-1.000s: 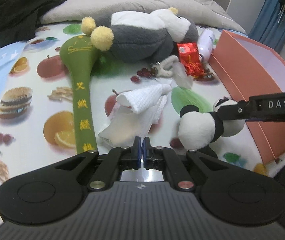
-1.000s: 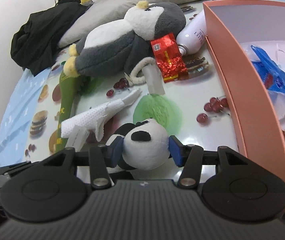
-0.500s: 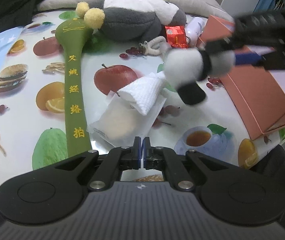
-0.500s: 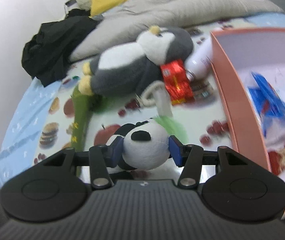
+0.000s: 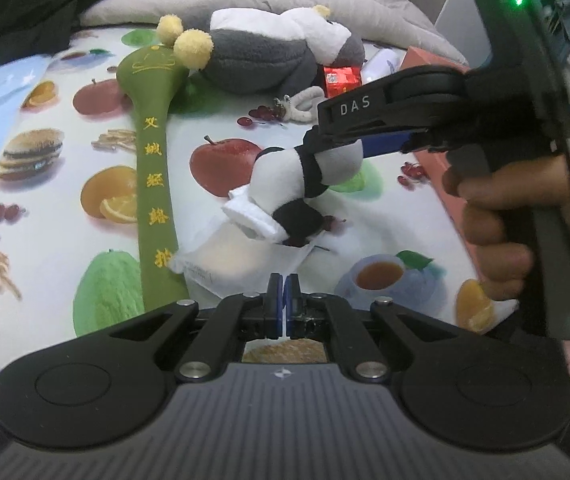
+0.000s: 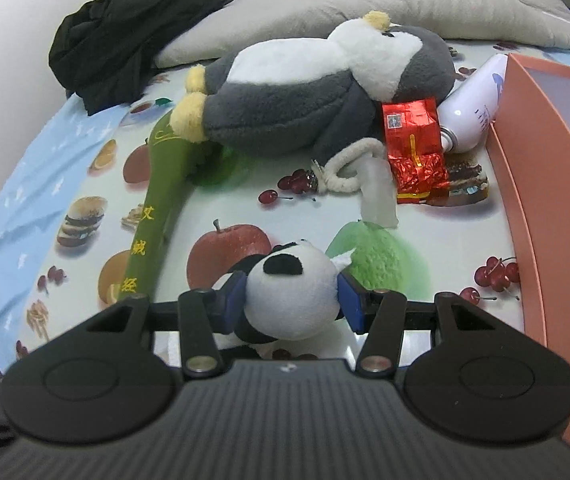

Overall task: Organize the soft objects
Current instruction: 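Lift the panda plush and plastic bag up off the bed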

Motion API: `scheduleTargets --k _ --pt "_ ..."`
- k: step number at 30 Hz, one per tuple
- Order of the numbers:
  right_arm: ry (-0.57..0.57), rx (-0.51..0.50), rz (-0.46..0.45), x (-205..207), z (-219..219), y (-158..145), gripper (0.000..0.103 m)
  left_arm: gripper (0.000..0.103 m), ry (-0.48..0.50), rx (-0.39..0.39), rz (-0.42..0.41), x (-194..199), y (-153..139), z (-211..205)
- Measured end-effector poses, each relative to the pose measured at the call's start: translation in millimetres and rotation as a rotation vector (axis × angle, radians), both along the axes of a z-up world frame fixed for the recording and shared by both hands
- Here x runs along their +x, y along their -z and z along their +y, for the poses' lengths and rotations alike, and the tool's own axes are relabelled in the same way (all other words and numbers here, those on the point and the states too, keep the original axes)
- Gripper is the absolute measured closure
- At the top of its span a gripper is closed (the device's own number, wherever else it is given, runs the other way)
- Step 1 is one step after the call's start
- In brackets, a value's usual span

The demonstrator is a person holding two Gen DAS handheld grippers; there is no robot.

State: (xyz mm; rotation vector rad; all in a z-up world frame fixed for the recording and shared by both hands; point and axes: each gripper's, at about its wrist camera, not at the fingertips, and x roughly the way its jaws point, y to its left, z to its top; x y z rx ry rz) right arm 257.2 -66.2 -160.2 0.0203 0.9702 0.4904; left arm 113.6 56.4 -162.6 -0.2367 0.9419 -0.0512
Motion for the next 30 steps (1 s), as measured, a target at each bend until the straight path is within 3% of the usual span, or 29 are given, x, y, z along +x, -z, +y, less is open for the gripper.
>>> scheduleTargets --k 10,23,26,30 --pt "0.022 0.030 -0.016 -6 -14 -15 0.050 0.102 0.004 -0.028 -0.032 -17 -22 -6" --pt "0.091 0.020 -0.067 -42 -64 -40 0.050 0.102 0.021 -0.056 -0.057 -25 -35 -25" --pt "0.104 -0.012 -0.079 -51 -73 -36 0.050 0.102 0.032 -0.041 -0.050 -22 -25 -29" --pt "0.115 -0.007 -0.047 -63 -85 -28 0.050 0.101 0.034 -0.049 0.043 -16 11 -27"
